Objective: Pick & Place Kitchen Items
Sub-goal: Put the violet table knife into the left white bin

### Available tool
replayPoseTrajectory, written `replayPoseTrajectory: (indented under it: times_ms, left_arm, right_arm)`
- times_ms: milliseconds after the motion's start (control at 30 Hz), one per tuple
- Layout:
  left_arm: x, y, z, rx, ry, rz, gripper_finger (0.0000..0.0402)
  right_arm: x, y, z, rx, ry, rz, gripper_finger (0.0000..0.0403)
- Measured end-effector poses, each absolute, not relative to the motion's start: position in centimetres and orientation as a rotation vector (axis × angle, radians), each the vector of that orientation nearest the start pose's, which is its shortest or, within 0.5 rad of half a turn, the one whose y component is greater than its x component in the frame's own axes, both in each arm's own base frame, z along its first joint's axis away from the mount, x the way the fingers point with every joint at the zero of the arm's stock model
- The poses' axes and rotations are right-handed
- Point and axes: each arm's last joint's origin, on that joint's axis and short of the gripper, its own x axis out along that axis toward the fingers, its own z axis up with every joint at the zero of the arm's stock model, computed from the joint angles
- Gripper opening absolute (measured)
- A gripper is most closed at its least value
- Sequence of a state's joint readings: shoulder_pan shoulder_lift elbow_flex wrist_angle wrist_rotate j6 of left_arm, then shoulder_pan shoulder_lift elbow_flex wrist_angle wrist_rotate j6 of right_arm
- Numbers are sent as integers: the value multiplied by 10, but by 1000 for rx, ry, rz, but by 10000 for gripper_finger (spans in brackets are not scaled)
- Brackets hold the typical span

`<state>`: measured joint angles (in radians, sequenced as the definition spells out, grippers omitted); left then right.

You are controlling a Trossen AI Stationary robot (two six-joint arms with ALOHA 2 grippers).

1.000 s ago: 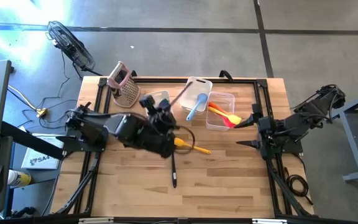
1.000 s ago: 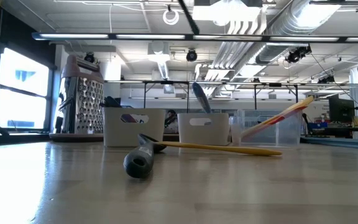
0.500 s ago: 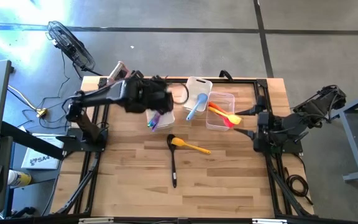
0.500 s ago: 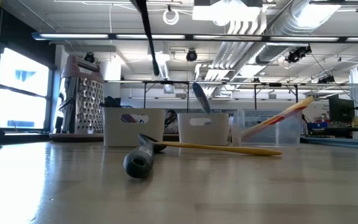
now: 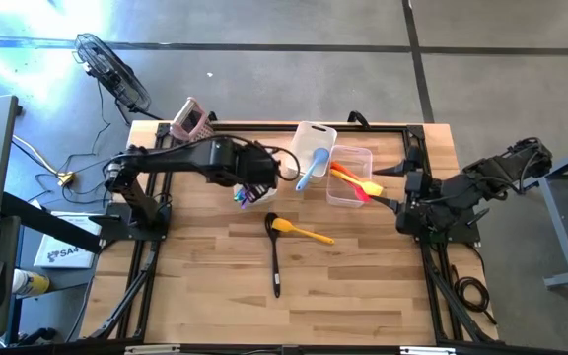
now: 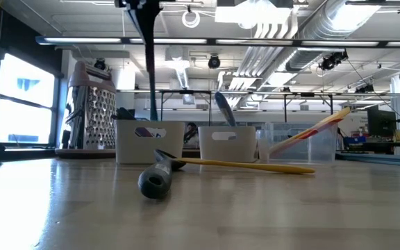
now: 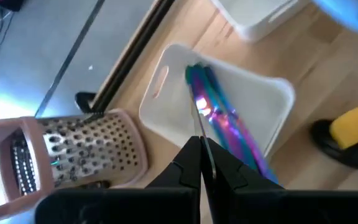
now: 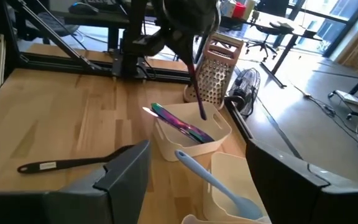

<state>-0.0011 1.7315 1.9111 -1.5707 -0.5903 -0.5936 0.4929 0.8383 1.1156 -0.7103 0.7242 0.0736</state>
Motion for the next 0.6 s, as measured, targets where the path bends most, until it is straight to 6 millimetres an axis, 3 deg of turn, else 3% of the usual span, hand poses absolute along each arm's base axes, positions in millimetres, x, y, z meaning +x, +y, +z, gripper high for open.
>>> replayPoseTrajectory:
  times_ms: [300,600]
  left_arm:
    - [313,18,341,34,1183,917,0]
    - [329,17,332,65,1123,789,0]
  right_arm:
    - [138,45,387,-215,363,-276,255]
    - [141,40,386,-171,381,-222,255]
